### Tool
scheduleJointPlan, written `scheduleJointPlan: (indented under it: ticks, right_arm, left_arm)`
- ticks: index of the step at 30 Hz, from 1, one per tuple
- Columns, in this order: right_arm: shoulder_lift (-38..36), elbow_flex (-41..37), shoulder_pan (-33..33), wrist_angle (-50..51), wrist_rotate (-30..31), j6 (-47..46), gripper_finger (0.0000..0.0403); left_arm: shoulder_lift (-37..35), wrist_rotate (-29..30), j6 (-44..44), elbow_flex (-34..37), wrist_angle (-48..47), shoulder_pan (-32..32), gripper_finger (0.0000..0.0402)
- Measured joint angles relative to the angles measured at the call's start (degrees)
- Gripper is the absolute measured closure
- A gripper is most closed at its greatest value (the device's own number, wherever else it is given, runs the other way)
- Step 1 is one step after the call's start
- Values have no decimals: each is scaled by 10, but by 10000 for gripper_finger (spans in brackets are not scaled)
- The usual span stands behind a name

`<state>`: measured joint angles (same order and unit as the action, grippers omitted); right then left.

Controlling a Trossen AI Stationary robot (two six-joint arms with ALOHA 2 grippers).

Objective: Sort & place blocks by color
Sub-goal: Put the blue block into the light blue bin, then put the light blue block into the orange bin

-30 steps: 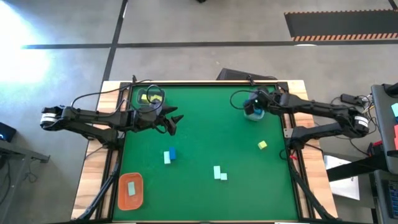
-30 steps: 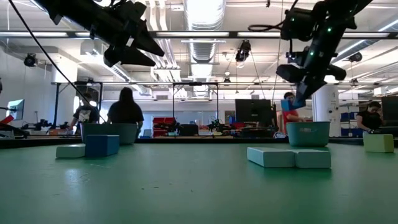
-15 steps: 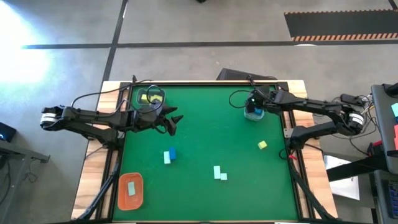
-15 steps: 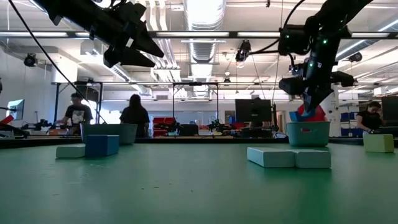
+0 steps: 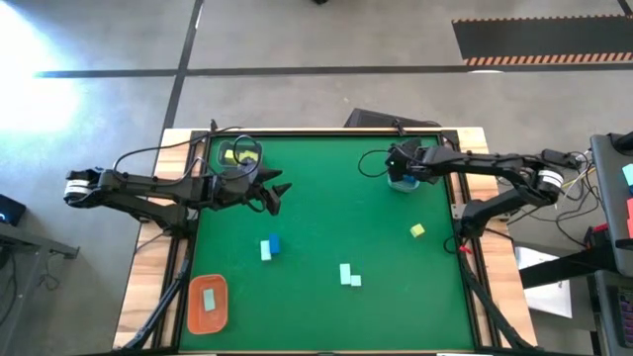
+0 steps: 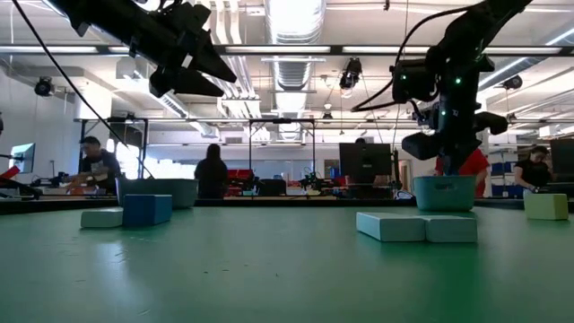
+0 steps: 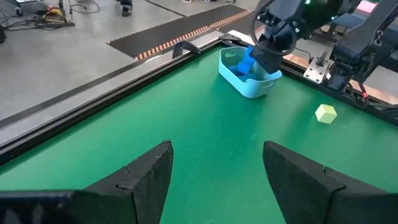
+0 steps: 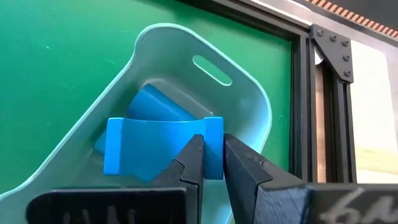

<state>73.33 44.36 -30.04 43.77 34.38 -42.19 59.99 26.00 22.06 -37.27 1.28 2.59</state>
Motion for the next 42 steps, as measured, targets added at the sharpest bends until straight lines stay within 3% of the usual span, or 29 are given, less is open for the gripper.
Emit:
scheduleJointPlan:
  ticks: [21,33,42]
  right_arm:
    - [6,0,0,-2,3,23,366]
    - [6,0,0,-3,3,24,271]
    - [-35,0,0,-2,-21,44,237]
  left_arm:
    - [0,0,-3,-2,11,0,169]
    - [0,0,-2,-2,13,0,169]
    - [5,0,17,0,13,0,169]
